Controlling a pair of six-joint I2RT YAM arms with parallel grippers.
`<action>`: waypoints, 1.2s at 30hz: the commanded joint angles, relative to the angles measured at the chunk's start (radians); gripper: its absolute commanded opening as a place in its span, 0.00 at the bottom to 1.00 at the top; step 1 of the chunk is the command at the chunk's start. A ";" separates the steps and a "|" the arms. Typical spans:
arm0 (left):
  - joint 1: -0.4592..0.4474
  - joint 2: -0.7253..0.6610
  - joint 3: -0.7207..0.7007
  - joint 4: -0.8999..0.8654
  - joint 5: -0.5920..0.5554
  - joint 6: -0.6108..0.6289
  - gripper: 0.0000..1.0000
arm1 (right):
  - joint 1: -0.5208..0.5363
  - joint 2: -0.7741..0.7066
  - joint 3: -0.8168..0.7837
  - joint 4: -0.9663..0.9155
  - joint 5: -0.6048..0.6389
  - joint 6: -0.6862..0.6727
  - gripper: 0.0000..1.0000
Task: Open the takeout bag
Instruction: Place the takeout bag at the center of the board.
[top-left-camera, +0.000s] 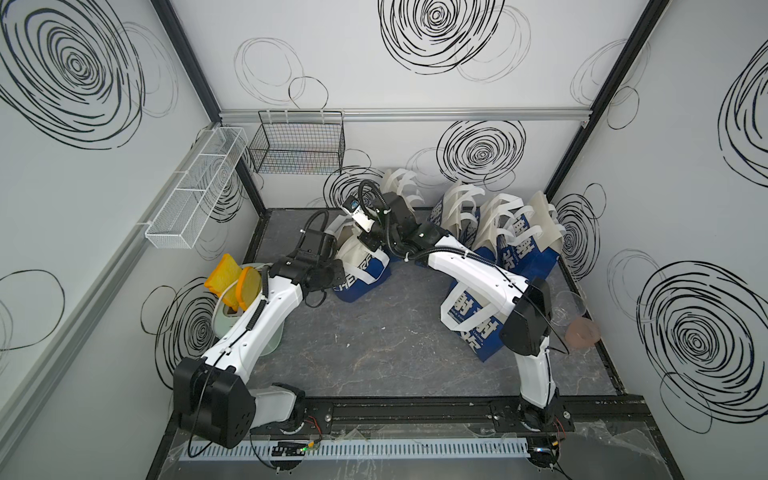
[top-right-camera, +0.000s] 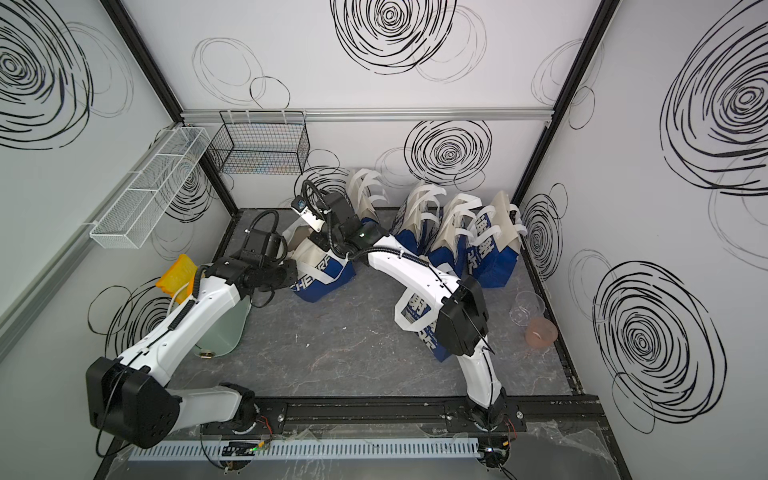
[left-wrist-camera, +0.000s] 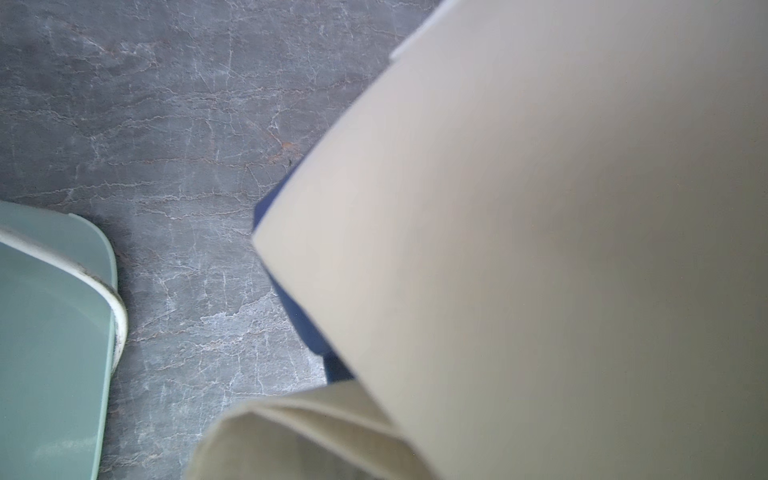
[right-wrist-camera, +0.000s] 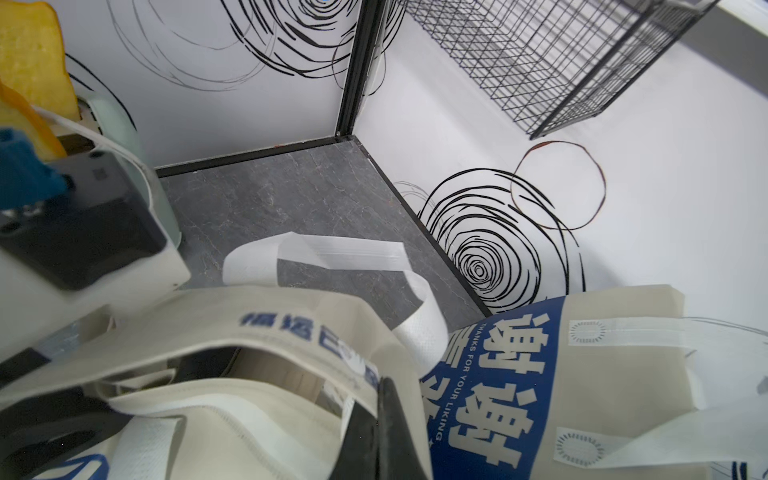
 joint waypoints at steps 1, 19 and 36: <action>0.009 0.034 -0.029 -0.236 -0.045 0.031 0.00 | -0.059 -0.042 0.088 0.150 0.077 0.015 0.00; 0.061 -0.006 0.045 -0.175 0.097 -0.094 0.00 | -0.033 -0.093 0.003 0.116 0.054 0.003 0.76; 0.128 -0.110 -0.007 0.130 0.008 -0.332 0.00 | -0.031 -0.386 -0.383 0.133 0.388 0.204 0.74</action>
